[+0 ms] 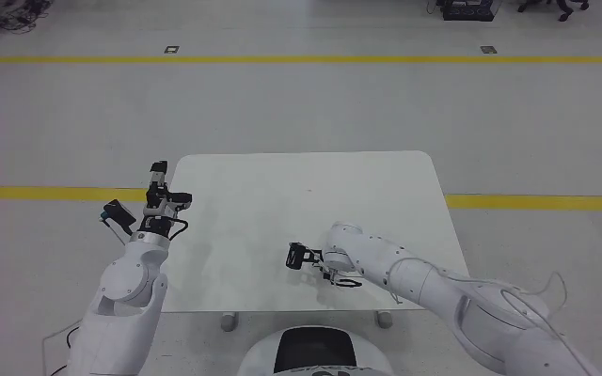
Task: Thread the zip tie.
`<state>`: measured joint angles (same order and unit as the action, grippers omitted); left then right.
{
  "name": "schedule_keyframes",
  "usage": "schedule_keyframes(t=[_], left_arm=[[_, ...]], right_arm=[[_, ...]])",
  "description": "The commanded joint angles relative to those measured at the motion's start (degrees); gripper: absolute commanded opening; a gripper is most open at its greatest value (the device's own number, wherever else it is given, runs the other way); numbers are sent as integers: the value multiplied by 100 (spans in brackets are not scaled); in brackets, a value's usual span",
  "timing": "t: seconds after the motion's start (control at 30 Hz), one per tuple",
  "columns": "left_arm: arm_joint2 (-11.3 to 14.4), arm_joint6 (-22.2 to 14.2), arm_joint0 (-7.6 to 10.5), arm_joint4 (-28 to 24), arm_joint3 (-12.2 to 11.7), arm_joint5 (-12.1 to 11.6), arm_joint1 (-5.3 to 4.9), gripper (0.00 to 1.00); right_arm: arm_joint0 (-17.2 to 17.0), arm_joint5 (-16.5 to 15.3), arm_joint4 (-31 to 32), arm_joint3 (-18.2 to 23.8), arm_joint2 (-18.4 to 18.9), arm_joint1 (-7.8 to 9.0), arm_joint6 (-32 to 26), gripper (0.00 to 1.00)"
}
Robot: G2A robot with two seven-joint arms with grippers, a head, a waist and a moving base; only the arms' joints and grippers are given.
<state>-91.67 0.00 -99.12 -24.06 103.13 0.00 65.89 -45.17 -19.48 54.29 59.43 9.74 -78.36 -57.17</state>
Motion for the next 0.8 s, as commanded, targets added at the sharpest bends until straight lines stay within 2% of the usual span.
schedule_keyframes(t=[0.0,0.3,0.4,0.63,0.77], left_arm=[[0,0,0,0,0,0,0,100],[0,0,0,0,0,0,0,100],[0,0,0,0,0,0,0,100],[0,0,0,0,0,0,0,100],[0,0,0,0,0,0,0,100]], right_arm=[[1,0,-1,-24,0,-12,-1,20],[6,0,13,-92,0,-51,19,22],[5,0,-7,-117,0,-62,8,18],[14,0,-39,-147,0,-84,-8,0],[51,0,-33,-56,0,-74,-28,0]])
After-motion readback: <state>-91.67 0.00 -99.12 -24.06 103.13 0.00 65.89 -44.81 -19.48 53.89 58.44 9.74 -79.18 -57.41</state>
